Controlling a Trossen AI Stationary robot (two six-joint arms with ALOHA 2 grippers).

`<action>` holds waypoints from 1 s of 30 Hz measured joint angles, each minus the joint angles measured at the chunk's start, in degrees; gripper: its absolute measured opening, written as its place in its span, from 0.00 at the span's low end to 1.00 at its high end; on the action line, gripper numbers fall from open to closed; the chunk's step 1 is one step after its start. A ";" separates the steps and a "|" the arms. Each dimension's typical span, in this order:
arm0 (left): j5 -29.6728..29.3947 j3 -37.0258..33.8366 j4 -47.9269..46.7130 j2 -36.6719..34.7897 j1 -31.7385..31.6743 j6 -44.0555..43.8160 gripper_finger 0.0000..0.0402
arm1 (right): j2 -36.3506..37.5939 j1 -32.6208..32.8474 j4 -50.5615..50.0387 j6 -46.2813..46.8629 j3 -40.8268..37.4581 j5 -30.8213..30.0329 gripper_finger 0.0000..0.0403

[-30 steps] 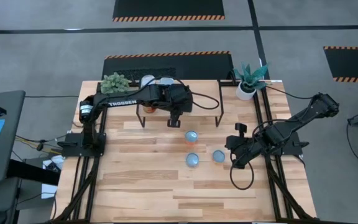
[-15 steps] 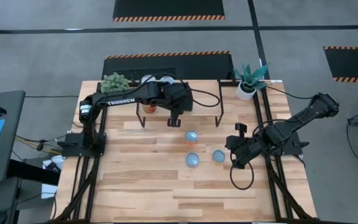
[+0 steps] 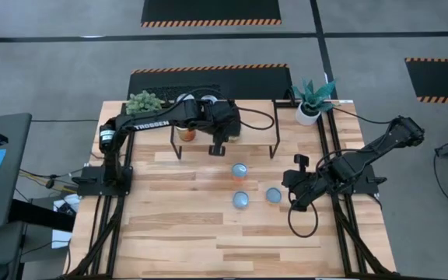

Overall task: Pick and place cans onto a shelf
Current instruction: Put the canned peaches on the shelf

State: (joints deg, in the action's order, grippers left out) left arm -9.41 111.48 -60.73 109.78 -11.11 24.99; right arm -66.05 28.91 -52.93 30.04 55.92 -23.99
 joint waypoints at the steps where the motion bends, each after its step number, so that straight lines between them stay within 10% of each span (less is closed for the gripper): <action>1: -0.40 0.00 0.08 0.00 0.00 0.02 0.18 | -0.01 0.00 0.00 0.01 0.00 0.00 0.07; 9: -3.69 0.91 0.13 0.00 0.30 -0.53 0.29 | 0.00 0.00 0.01 -0.01 0.00 0.00 0.07; 16: 7.49 4.31 -2.69 -0.07 4.01 -6.69 0.30 | -0.02 0.00 0.00 0.01 0.00 0.00 0.07; 30: 2.37 -2.00 -3.31 3.43 6.58 -3.05 0.11 | -0.04 0.00 -0.54 -0.01 0.00 -0.02 0.07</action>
State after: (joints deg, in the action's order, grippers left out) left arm -7.04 109.48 -64.04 113.20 -4.54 21.94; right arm -66.08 28.91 -53.47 30.03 55.92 -24.01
